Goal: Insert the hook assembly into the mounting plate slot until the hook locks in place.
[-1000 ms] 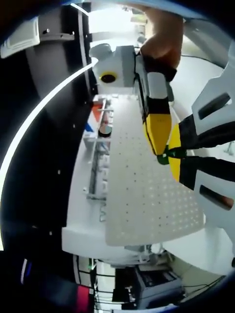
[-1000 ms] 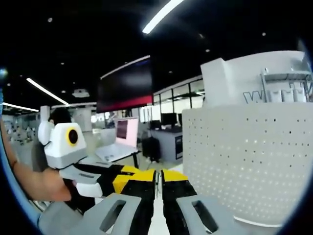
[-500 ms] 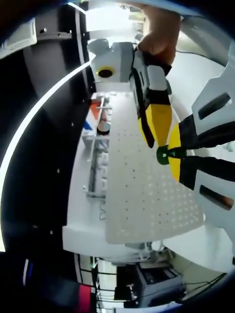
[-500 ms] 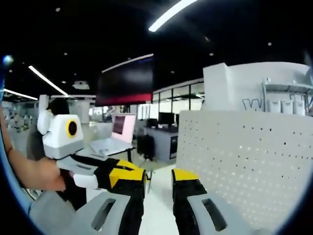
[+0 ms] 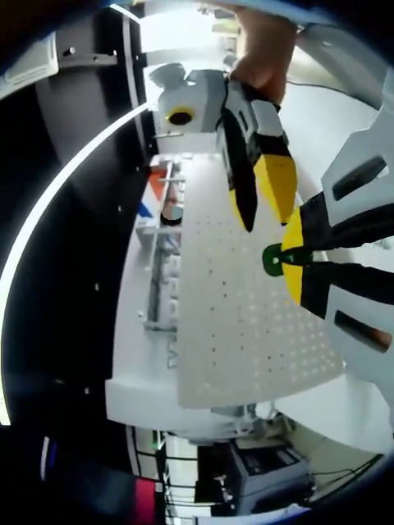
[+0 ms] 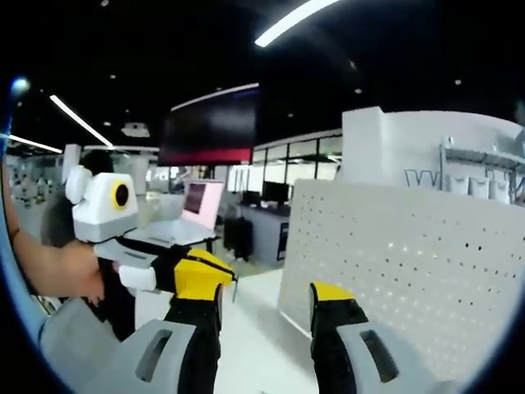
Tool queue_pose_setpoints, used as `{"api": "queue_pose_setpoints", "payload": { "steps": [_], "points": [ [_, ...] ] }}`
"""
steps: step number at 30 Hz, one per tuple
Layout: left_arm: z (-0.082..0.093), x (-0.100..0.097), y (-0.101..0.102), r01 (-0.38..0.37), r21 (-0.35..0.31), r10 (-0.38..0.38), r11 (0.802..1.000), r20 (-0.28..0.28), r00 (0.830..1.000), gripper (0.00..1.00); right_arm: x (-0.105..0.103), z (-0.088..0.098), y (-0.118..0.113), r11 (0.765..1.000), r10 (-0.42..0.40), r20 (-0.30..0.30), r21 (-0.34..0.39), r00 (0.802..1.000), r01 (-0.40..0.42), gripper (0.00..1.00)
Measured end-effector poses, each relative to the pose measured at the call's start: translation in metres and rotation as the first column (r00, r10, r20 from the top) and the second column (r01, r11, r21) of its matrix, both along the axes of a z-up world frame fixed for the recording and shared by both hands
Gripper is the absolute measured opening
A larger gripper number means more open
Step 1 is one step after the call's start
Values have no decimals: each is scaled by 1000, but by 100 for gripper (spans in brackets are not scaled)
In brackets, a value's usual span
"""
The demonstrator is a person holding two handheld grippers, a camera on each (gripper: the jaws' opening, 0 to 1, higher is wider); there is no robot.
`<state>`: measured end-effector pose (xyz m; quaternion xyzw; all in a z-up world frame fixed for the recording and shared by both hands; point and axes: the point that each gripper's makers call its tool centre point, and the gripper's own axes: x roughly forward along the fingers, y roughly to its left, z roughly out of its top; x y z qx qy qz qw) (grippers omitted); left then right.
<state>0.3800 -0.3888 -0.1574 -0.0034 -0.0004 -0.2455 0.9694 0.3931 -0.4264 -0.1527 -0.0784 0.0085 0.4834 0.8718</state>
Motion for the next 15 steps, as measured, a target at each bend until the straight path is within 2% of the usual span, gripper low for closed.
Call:
{"api": "queue_pose_setpoints", "payload": {
  "steps": [3,12,15],
  "points": [
    [1,1,1,-3,4,3,1000,2,1000,4,1,-4,-5,999,0,20,-32,1000,0,47],
    [5,6,15,-28,14,28,1000,9,1000,4,8,-5,-29,998,-24,40,-49,999,26,53],
    [9,10,21,-42,20,41,999,16,999,4,12,-7,-43,997,-48,50,-61,998,51,55]
  ]
}}
